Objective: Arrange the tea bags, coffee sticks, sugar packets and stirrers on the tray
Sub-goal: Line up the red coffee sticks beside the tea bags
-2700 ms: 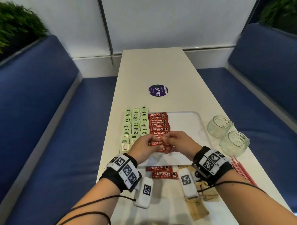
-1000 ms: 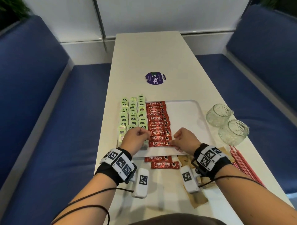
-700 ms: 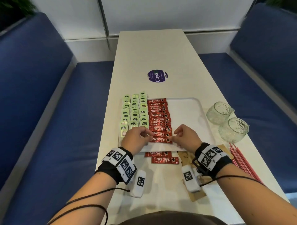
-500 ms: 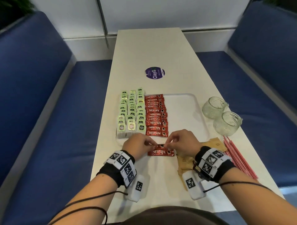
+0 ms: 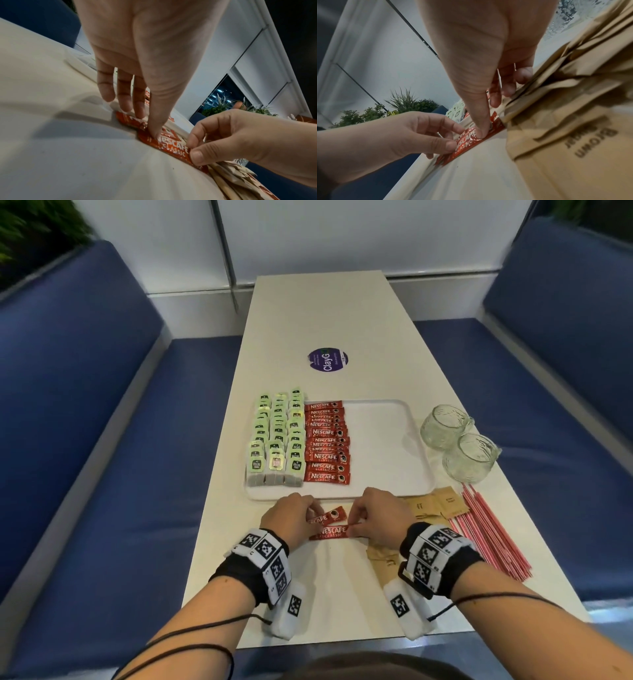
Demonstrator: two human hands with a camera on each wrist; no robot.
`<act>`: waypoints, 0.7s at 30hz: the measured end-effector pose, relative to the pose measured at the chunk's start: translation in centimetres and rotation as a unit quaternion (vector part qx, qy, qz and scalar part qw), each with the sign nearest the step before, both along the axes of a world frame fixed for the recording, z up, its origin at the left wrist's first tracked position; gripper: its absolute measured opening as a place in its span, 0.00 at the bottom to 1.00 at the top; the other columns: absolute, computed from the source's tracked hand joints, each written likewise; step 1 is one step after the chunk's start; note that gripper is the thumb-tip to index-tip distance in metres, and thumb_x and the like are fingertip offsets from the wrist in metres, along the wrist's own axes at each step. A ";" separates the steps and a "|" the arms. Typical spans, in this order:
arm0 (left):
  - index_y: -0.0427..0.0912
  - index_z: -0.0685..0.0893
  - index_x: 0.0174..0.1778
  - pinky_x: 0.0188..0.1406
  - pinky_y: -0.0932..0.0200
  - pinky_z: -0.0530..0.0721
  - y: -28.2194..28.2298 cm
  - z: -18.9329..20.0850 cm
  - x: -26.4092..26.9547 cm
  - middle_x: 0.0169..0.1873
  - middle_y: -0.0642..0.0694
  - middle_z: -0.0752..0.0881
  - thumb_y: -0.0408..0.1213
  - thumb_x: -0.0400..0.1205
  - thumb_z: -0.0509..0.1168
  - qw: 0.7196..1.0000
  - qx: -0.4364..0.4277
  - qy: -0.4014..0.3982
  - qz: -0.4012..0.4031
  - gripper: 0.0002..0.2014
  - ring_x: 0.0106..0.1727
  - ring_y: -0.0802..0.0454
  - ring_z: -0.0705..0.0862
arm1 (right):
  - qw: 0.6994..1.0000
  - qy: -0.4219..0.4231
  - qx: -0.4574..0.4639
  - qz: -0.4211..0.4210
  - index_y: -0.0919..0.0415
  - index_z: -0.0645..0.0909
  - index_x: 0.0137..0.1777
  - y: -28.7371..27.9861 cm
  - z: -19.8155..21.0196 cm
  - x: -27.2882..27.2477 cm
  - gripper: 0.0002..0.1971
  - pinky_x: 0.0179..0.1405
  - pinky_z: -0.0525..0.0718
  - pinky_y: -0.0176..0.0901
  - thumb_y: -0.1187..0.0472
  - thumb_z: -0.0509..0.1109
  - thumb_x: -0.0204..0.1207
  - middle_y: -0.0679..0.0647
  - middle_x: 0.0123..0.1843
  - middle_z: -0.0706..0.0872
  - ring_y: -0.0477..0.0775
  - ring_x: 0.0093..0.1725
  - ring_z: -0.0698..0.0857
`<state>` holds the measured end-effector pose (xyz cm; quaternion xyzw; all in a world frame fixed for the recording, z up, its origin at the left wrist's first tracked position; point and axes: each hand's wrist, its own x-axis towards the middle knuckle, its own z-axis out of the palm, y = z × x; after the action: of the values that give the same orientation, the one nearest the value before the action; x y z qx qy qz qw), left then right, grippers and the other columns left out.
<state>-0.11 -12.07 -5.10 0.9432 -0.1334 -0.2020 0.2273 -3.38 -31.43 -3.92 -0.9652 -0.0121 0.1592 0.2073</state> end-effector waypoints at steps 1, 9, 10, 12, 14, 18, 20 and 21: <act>0.54 0.86 0.48 0.53 0.52 0.85 0.1 0.0 0.0 0.42 0.57 0.83 0.44 0.74 0.76 1.000 0.008 0.000 -0.006 0.09 0.48 0.55 0.84 | 1.000 0.002 0.004 0.000 0.47 0.87 0.41 0.0 -0.1 0.0 0.08 0.36 0.76 0.39 0.47 0.80 0.66 0.42 0.44 0.80 0.44 0.43 0.80; 0.46 0.77 0.47 0.42 0.60 0.79 0.9 0.8 -0.2 0.46 0.47 0.86 0.37 0.83 0.68 0.998 -0.025 0.054 -0.023 0.05 0.44 0.51 0.83 | 0.996 0.035 0.088 0.006 0.49 0.87 0.40 -0.1 -0.3 -0.2 0.07 0.45 0.85 0.42 0.51 0.82 0.66 0.44 0.41 0.88 0.43 0.42 0.84; 0.46 0.75 0.50 0.38 0.61 0.78 1.0 1.0 -0.1 0.46 0.47 0.86 0.37 0.84 0.65 0.997 -0.038 0.063 -0.015 0.04 0.42 0.51 0.84 | 0.994 0.035 0.104 -0.001 0.49 0.86 0.39 -0.1 -0.3 -0.1 0.08 0.45 0.85 0.42 0.51 0.82 0.65 0.45 0.40 0.88 0.44 0.41 0.85; 0.47 0.75 0.58 0.33 0.64 0.76 1.2 1.4 -0.1 0.47 0.48 0.85 0.38 0.87 0.61 0.996 -0.048 0.073 -0.009 0.05 0.41 0.53 0.82 | 0.990 0.031 0.135 -0.021 0.50 0.86 0.39 -0.3 -0.2 0.2 0.07 0.45 0.84 0.41 0.53 0.82 0.65 0.46 0.40 0.89 0.46 0.42 0.86; 0.46 0.75 0.63 0.35 0.62 0.73 1.3 1.8 0.0 0.48 0.50 0.83 0.40 0.87 0.62 0.996 -0.051 0.070 -0.007 0.10 0.43 0.53 0.80 | 0.985 0.029 0.164 -0.035 0.52 0.85 0.41 -0.4 0.2 0.6 0.07 0.46 0.83 0.42 0.56 0.82 0.67 0.50 0.43 0.89 0.49 0.44 0.86; 0.44 0.77 0.58 0.41 0.59 0.74 1.1 2.9 0.5 0.46 0.50 0.83 0.43 0.86 0.63 0.995 -0.086 0.049 -0.004 0.08 0.46 0.51 0.81 | 0.975 0.045 0.211 -0.045 0.54 0.86 0.44 -0.6 1.1 1.5 0.09 0.40 0.83 0.36 0.54 0.81 0.69 0.50 0.41 0.90 0.45 0.38 0.86; 0.47 0.76 0.53 0.35 0.65 0.71 0.8 3.4 0.7 0.42 0.54 0.82 0.43 0.85 0.65 0.994 -0.104 0.032 -0.012 0.06 0.41 0.58 0.80 | 0.965 0.062 0.249 -0.043 0.56 0.88 0.45 -0.1 1.7 2.0 0.10 0.37 0.82 0.32 0.52 0.81 0.69 0.50 0.38 0.90 0.42 0.34 0.85; 0.48 0.75 0.51 0.33 0.68 0.70 0.6 3.7 0.9 0.40 0.57 0.80 0.42 0.85 0.65 0.993 -0.116 0.027 -0.014 0.05 0.39 0.62 0.78 | 0.960 0.065 0.269 -0.038 0.58 0.89 0.45 0.2 2.0 2.2 0.10 0.36 0.83 0.33 0.52 0.81 0.70 0.51 0.36 0.90 0.44 0.32 0.85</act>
<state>0.75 -11.44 -1.43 0.9028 -0.1632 -0.2133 0.3358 -1.22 -31.24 -1.88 -0.8611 -0.0038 0.2049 0.4652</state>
